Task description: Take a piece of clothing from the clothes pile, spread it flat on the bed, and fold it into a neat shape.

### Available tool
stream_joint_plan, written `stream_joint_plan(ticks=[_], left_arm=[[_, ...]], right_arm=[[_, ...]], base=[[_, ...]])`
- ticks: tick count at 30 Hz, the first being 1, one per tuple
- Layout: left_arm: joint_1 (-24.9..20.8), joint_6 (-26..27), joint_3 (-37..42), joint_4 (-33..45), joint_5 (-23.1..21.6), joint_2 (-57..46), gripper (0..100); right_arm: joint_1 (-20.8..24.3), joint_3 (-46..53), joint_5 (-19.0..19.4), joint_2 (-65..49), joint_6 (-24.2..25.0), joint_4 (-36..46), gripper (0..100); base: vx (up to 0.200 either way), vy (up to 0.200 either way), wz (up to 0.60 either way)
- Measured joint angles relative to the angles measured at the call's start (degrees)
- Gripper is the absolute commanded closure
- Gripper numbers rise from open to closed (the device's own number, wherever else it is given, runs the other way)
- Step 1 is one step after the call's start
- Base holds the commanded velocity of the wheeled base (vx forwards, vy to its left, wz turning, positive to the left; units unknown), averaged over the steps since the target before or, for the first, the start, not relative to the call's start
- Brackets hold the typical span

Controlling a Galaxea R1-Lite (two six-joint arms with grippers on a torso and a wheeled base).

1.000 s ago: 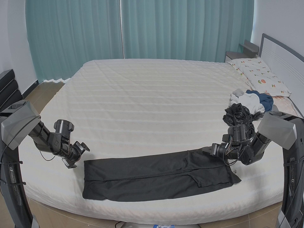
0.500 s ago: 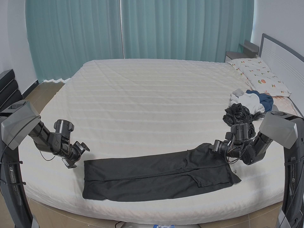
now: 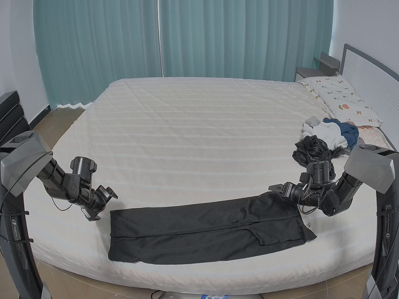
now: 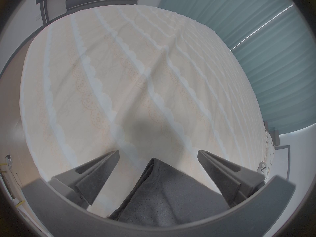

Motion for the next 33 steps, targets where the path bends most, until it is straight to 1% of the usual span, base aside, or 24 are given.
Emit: stream_joint_plan(ticks=[5, 9, 15, 17, 21, 24, 27, 33], left_arm=[[-0.11, -0.01, 0.82, 0.24, -0.13, -2.38, 0], [-0.85, -0.09, 1.82, 0.79, -0.35, -5.07, 0], [-3.35, -0.13, 2.8, 3.58, -0.52, -7.28, 0], [-4.27, -0.11, 3.77, 3.84, -0.6, -7.69, 0], [-5.21, -0.04, 8.42, 3.12, -1.15, -8.35, 0], [-5.63, 0.02, 12.64, 0.63, -2.3, -8.74, 0], [-5.91, 0.13, 16.12, -1.43, -3.01, -9.3, 0], [-7.38, 0.65, 20.99, -2.41, -3.5, -11.12, 0]], right_arm=[[-0.35, 4.64, -0.3, -3.83, 3.21, -0.09, 0], [-0.44, 10.67, -0.44, -7.97, 6.33, -0.17, 0], [0.2, 18.74, -0.52, -13.54, 13.82, -1.43, 0], [0.48, 20.33, -0.5, -14.49, 15.09, -2.96, 0], [0.78, 22.43, -0.52, -15.02, 16.53, -7.53, 0], [0.91, 23.87, -0.52, -14.7, 16.98, -9.91, 0], [0.89, 24.92, -0.5, -14.2, 17.31, -11.07, 0], [0.44, 26.3, -0.39, -13.26, 17.77, -11.62, 0]], base=[[0.0, 0.0, 0.0], [0.0, 0.0, 0.0], [0.0, 0.0, 0.0], [0.0, 0.0, 0.0], [0.0, 0.0, 0.0], [-0.2, 0.0, 0.0], [-0.2, 0.0, 0.0], [0.0, 0.0, 0.0]])
